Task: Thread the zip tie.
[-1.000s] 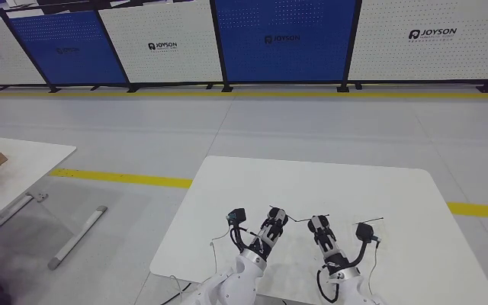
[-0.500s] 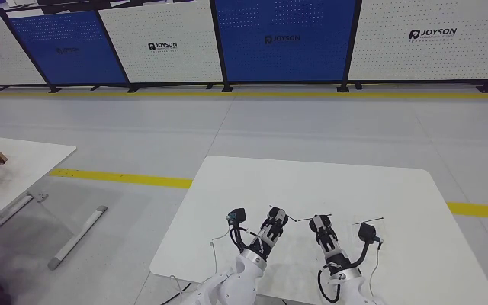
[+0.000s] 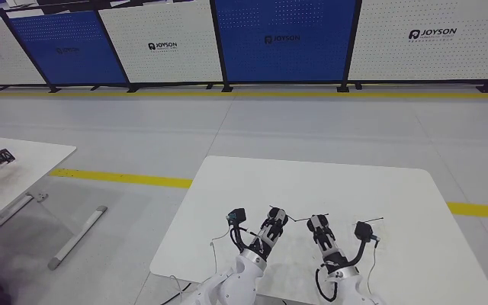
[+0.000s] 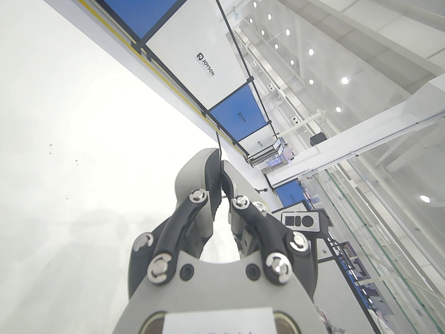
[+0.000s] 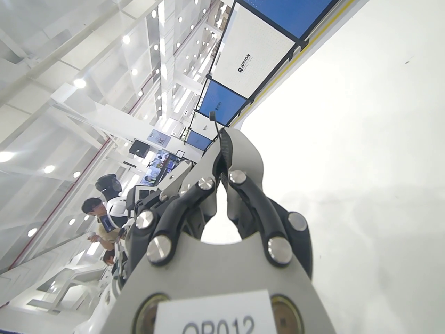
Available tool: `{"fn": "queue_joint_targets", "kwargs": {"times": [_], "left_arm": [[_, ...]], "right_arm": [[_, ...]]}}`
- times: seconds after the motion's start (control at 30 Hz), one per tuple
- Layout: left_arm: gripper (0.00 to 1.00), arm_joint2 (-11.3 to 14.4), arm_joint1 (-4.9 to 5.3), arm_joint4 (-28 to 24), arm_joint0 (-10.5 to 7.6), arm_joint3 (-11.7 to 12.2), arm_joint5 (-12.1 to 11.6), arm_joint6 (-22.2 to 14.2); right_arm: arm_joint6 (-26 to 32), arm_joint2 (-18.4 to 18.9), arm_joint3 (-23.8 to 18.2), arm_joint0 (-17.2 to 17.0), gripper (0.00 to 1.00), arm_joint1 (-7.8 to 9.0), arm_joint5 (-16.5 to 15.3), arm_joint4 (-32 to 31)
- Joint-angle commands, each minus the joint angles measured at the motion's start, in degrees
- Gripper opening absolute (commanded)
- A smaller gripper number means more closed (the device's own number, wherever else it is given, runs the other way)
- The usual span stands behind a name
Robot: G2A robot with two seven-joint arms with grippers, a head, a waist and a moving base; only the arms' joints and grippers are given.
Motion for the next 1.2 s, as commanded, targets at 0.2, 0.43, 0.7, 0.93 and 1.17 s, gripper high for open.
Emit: {"fn": "queue_joint_targets", "kwargs": {"times": [0.2,0.43,0.7,0.93,1.17], "left_arm": [[0.0,0.0,0.0,0.0,0.0,0.0,0.0,0.0],[0.0,0.0,0.0,0.0,0.0,0.0,0.0,0.0],[0.0,0.0,0.0,0.0,0.0,0.0,0.0,0.0],[0.0,0.0,0.0,0.0,0.0,0.0,0.0,0.0],[0.0,0.0,0.0,0.0,0.0,0.0,0.0,0.0]], "right_arm": [[-0.2,0.54,-0.41,-0.61,0.0,-0.2,-0.34,-0.29],[-0.07,1.12,-0.85,-1.22,0.0,-0.32,-0.54,-0.54],[0.3,1.11,-0.7,-1.17,0.0,-0.59,-0.39,-0.92],[0.49,0.87,-0.28,-0.82,0.0,-0.9,0.0,-1.19],[0.95,0.39,0.63,-0.28,0.0,-1.25,-0.14,-0.91]]}}
